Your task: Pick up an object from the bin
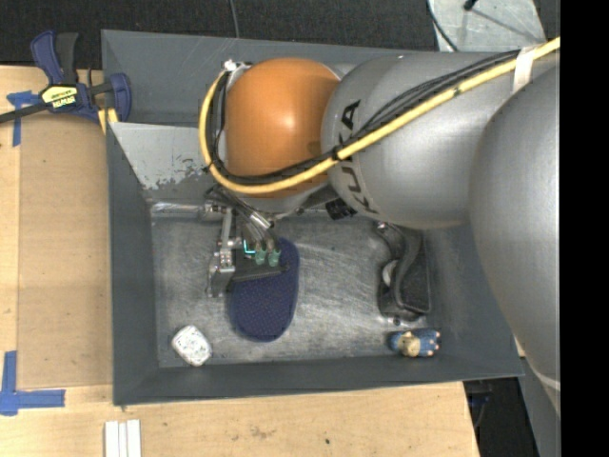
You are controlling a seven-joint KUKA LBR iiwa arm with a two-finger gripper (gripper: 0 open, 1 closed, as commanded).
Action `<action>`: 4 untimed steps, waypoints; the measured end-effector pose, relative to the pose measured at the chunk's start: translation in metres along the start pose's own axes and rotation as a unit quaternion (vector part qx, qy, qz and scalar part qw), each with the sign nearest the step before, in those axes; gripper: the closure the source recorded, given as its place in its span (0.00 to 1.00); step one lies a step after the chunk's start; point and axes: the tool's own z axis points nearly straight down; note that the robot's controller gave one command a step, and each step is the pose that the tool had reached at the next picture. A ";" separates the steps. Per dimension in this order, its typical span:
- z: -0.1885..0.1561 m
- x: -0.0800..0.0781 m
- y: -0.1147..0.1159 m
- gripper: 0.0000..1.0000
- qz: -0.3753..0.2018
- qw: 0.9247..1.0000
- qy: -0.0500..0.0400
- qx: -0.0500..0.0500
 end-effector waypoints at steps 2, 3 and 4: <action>0.015 0.020 -0.086 0.00 -0.134 0.991 -0.001 0.002; 0.080 0.025 -0.105 0.00 -0.308 0.951 -0.002 0.000; 0.077 0.023 -0.103 1.00 -0.308 0.951 -0.005 0.000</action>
Offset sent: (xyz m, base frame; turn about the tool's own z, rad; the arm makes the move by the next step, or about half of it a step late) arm 0.0127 -0.0035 0.0324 -0.1414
